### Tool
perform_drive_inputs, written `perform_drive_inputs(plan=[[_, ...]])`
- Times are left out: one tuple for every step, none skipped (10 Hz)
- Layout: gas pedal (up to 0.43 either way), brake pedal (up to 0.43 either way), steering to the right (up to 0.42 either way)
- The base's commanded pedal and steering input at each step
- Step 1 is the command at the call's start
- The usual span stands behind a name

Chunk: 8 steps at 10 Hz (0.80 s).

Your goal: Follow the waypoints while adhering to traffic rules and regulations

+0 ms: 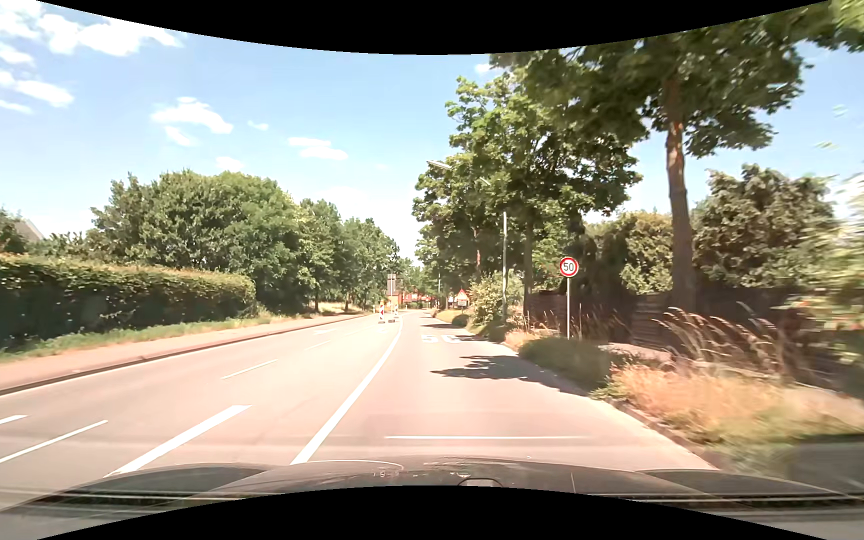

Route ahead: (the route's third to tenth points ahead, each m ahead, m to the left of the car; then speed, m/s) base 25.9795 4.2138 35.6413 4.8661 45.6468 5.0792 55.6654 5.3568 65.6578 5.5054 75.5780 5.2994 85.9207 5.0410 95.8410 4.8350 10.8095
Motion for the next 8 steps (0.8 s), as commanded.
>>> perform_drive_inputs(plan=[[0.177,0.0,-0.012],[0.177,0.0,-0.012],[0.177,0.0,-0.012],[0.177,0.0,-0.012],[0.177,0.0,-0.012],[0.177,0.0,-0.013],[0.177,0.0,-0.013],[0.177,0.0,-0.013]])
